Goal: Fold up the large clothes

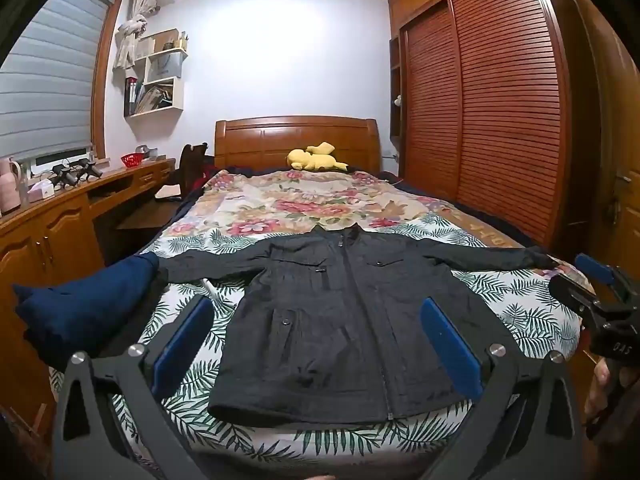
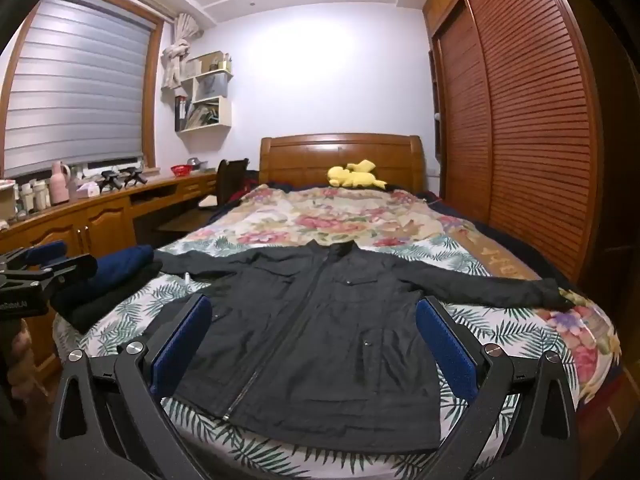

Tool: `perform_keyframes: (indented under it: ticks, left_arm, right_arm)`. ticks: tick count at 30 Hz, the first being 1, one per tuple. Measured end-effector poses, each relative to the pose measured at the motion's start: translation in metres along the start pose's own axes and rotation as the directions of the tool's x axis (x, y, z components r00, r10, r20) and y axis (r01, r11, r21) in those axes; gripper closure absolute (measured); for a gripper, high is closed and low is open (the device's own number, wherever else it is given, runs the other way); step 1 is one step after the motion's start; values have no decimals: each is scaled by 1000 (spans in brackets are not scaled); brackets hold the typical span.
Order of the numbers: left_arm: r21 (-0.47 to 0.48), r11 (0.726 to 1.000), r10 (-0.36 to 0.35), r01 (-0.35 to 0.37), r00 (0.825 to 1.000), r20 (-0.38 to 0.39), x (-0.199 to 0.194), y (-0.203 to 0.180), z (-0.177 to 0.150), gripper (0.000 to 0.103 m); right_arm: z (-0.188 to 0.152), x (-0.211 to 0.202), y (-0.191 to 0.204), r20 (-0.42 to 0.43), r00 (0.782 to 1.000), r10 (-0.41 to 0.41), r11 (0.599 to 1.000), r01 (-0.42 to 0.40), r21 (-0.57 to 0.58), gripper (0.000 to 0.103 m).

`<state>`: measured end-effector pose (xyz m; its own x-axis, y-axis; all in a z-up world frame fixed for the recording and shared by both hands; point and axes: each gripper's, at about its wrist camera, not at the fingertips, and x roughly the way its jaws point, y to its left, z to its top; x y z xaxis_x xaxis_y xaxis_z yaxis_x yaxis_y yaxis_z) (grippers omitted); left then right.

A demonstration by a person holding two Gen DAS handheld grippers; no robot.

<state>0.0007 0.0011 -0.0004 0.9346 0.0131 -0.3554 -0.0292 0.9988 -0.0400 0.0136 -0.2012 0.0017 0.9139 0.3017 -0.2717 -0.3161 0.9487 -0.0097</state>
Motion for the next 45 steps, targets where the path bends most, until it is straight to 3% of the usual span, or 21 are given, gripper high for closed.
perform_keyframes:
  ticks: [45]
  left_arm:
    - [25, 1000, 4, -4, 1000, 26, -11, -3, -2, 0]
  right_arm:
    - [-2, 1, -3, -6, 1000, 4, 1000, -4, 30, 0]
